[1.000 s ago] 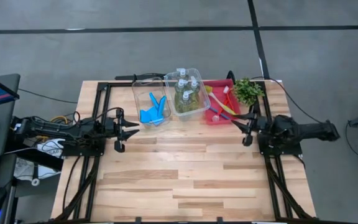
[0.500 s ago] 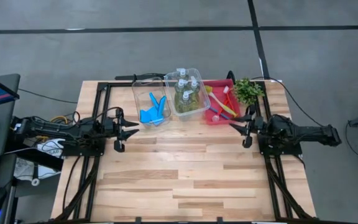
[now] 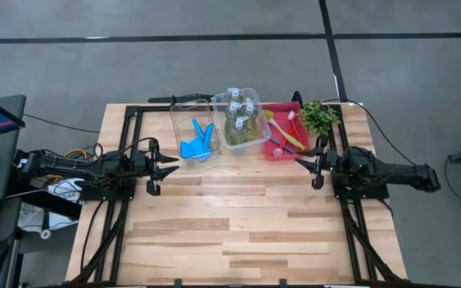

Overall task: Pick & Place Kitchen Sink Supplies
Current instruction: Return to Home Position

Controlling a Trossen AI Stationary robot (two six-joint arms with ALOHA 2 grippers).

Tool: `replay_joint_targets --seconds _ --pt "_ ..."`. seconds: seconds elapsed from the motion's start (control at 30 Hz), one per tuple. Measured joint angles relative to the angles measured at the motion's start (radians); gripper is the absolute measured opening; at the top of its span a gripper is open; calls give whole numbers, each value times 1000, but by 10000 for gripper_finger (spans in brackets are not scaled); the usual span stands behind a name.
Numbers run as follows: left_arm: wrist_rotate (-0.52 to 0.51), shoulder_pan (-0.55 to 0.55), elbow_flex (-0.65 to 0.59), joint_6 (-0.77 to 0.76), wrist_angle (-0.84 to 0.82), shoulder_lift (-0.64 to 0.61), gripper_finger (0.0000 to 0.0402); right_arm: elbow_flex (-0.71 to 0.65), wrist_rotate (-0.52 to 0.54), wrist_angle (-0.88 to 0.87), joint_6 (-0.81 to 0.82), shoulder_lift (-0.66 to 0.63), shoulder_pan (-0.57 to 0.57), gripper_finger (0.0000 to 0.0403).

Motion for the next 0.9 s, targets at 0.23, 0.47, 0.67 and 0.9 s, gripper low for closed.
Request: replay_joint_targets --seconds 0.23,0.47,0.67,0.9 --pt "0 0 0 -4 17 0 118 0 -1 -27 6 1 -25 101" --pt "0 0 1 -13 58 0 118 0 -105 -44 80 2 -25 101" --pt "0 0 1 -14 58 0 118 -1 -131 -48 195 2 -25 101" --pt "0 0 1 -8 62 0 118 -1 -130 -48 245 54 -23 101"
